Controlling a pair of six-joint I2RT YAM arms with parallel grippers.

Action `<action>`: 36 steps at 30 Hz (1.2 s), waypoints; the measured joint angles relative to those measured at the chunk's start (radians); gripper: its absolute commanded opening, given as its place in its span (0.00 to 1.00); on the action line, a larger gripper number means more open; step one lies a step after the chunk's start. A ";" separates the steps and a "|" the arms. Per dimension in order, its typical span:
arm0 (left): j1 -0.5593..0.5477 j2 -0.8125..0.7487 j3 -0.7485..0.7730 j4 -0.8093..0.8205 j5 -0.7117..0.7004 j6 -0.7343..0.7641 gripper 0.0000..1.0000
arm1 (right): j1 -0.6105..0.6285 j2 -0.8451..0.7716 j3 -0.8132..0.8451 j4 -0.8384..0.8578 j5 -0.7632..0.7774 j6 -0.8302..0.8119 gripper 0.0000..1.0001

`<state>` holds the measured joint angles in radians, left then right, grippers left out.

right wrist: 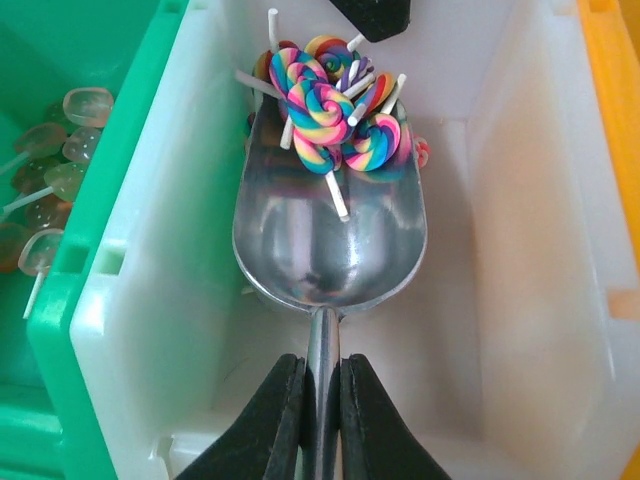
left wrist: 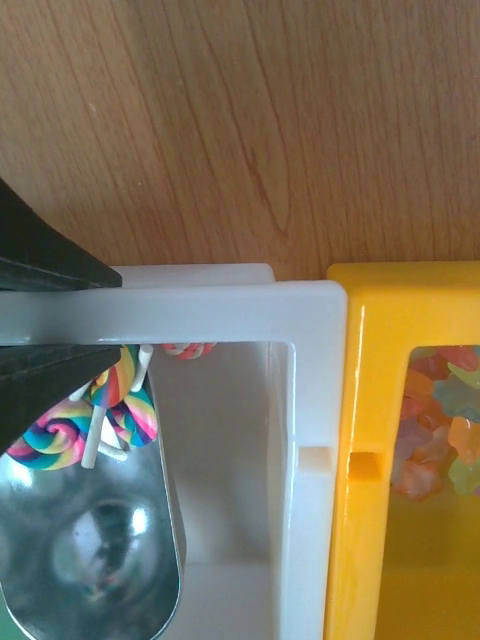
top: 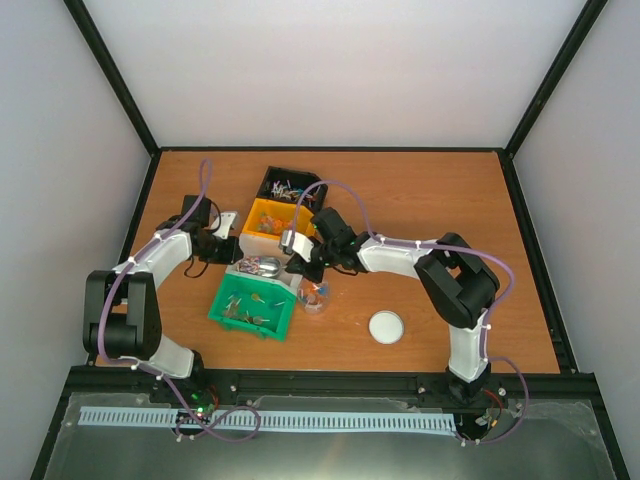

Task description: Pack the candies

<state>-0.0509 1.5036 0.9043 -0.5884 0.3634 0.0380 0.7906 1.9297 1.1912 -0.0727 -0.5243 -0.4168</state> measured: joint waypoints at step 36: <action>0.002 0.004 0.002 0.000 0.003 0.000 0.01 | -0.169 -0.201 -0.272 0.247 -0.325 0.048 0.03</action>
<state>-0.0486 1.5078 0.9062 -0.5888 0.3664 0.0380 0.6216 1.7290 0.9188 0.1745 -0.8497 -0.3683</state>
